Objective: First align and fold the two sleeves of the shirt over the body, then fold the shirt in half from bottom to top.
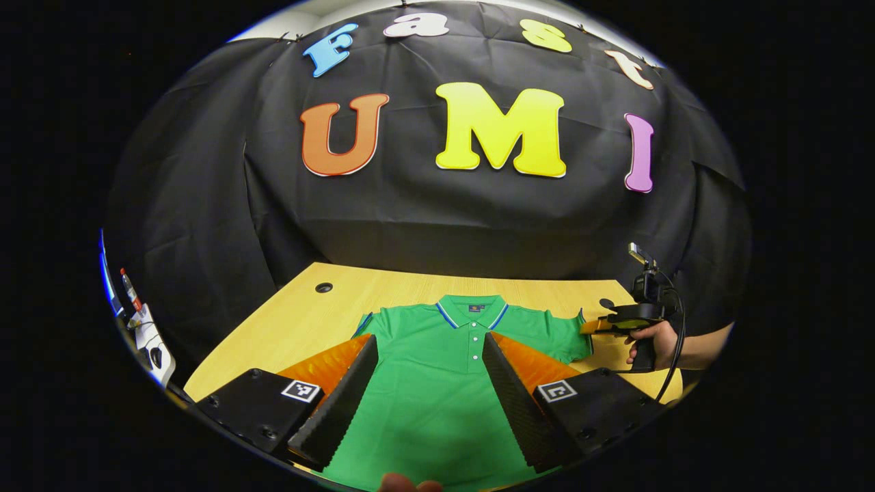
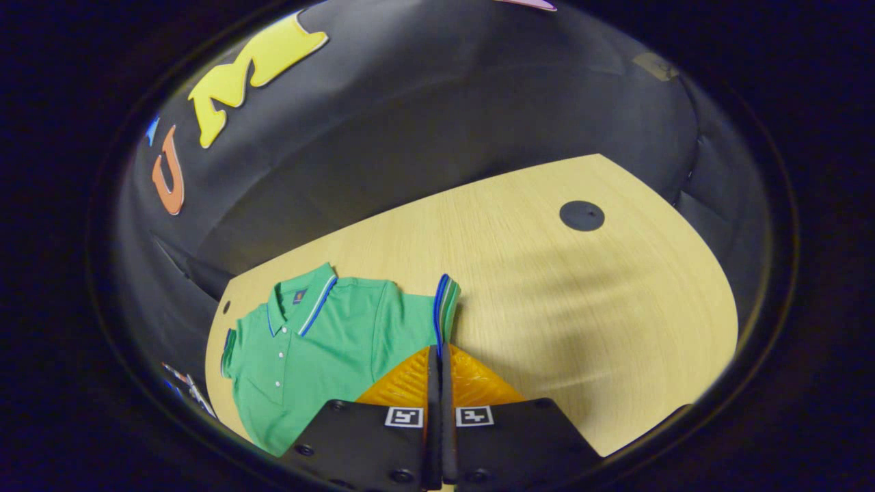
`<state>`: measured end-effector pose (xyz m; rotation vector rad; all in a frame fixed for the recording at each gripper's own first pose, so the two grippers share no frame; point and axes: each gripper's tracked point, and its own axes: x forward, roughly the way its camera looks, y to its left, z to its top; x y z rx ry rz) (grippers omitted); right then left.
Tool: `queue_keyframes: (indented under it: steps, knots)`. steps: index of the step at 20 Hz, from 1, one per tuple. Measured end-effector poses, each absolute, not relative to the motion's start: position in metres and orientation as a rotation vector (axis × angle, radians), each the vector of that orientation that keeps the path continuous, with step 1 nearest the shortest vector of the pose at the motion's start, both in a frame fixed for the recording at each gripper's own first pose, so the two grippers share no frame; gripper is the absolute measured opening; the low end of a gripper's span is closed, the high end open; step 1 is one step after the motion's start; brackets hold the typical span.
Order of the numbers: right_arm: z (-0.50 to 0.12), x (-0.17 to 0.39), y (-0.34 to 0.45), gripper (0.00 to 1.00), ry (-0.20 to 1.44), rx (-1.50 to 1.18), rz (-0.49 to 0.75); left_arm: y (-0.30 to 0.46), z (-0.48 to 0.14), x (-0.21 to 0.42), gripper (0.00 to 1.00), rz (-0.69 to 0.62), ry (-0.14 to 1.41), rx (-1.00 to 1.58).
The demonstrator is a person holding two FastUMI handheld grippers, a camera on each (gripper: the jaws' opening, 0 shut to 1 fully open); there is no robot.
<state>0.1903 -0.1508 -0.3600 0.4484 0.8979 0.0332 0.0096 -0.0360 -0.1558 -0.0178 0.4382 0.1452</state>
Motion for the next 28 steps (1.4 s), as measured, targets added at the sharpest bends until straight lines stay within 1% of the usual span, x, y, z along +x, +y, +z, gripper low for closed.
queue_keyframes:
  steps: [4,5,6,7,8,10,11,14,16,17,18,21,23,24,25,26,28]
  knots:
    - [-0.332,0.191,-0.125,0.03,0.865,0.455,0.068,-0.027,-0.160,0.001,0.99,0.172,0.452,-0.067]
    - [-0.330,0.190,-0.118,0.05,0.871,0.425,0.071,-0.024,-0.161,-0.001,0.99,0.179,0.453,-0.070]
    - [-0.325,0.191,-0.109,0.03,0.877,0.405,0.088,-0.020,-0.160,-0.004,0.99,0.190,0.454,-0.074]
    - [-0.319,0.191,-0.093,0.05,0.879,0.393,0.110,-0.017,-0.161,-0.007,0.99,0.195,0.458,-0.081]
    - [-0.312,0.194,-0.080,0.03,0.875,0.376,0.130,-0.014,-0.159,-0.011,0.99,0.201,0.456,-0.087]
    - [-0.306,0.195,-0.052,0.03,0.873,0.337,0.170,-0.006,-0.155,-0.017,0.99,0.213,0.448,-0.094]
    - [-0.307,0.193,-0.038,0.05,0.886,0.314,0.189,-0.001,-0.154,-0.020,0.99,0.219,0.443,-0.098]
    - [-0.317,0.182,-0.005,0.03,0.942,0.226,0.221,0.008,-0.149,-0.029,0.99,0.216,0.426,-0.143]
    - [-0.320,0.180,0.014,0.03,0.961,0.214,0.218,0.016,-0.147,-0.035,0.99,0.217,0.414,-0.160]
    - [-0.323,0.177,0.022,0.05,0.966,0.212,0.225,0.021,-0.147,-0.037,0.99,0.221,0.412,-0.165]
    - [-0.315,0.178,0.029,0.05,0.959,0.212,0.239,0.028,-0.146,-0.040,0.99,0.225,0.409,-0.172]
    - [-0.301,0.180,0.040,0.47,0.909,0.204,0.252,0.040,-0.146,-0.046,0.99,0.219,0.397,-0.207]
    - [-0.290,0.176,0.035,0.76,0.881,0.200,0.237,0.045,-0.148,-0.045,0.99,0.199,0.397,-0.223]
    - [-0.282,0.171,0.030,0.96,0.873,0.194,0.228,0.047,-0.148,-0.044,0.99,0.175,0.396,-0.228]
    - [-0.273,0.164,0.026,0.90,0.859,0.186,0.224,0.050,-0.147,-0.043,0.99,0.157,0.392,-0.222]
    - [-0.263,0.156,0.020,0.90,0.843,0.172,0.221,0.054,-0.146,-0.039,0.99,0.139,0.388,-0.206]
    - [-0.238,0.137,0.005,0.90,0.806,0.153,0.215,0.055,-0.148,-0.029,0.99,0.057,0.406,-0.189]
